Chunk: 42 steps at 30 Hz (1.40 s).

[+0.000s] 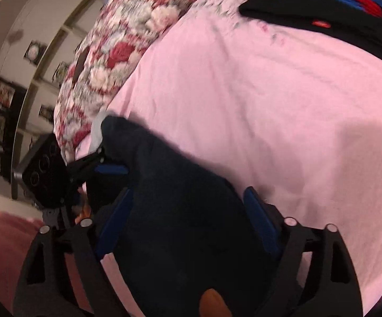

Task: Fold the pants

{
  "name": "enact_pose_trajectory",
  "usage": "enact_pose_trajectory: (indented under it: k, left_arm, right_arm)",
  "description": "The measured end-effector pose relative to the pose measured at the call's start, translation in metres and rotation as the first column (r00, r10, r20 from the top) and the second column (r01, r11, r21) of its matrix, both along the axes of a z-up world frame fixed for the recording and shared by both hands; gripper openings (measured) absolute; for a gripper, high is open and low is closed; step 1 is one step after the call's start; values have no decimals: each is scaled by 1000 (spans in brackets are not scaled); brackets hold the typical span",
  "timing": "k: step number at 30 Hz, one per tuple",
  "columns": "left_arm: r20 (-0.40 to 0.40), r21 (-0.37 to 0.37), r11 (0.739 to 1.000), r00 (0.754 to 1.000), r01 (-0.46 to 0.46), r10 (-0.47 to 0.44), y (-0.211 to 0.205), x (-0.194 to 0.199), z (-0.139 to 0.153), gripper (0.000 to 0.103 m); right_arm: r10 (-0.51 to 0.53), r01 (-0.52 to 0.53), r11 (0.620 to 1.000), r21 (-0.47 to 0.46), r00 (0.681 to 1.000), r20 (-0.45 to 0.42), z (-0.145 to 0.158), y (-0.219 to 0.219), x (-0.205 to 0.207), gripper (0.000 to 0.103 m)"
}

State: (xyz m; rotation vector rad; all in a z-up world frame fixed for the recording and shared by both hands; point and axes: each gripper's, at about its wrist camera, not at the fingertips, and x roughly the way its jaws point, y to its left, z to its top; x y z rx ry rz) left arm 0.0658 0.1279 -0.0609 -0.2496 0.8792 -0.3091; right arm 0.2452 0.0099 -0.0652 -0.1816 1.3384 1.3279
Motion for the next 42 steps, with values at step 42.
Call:
enact_pose_trajectory:
  k: [42]
  left_arm:
    - [-9,13,983,983,-183,183,51,11,2,100]
  right_arm:
    - [11,18,984,177,987,-161,-38,2,28,52]
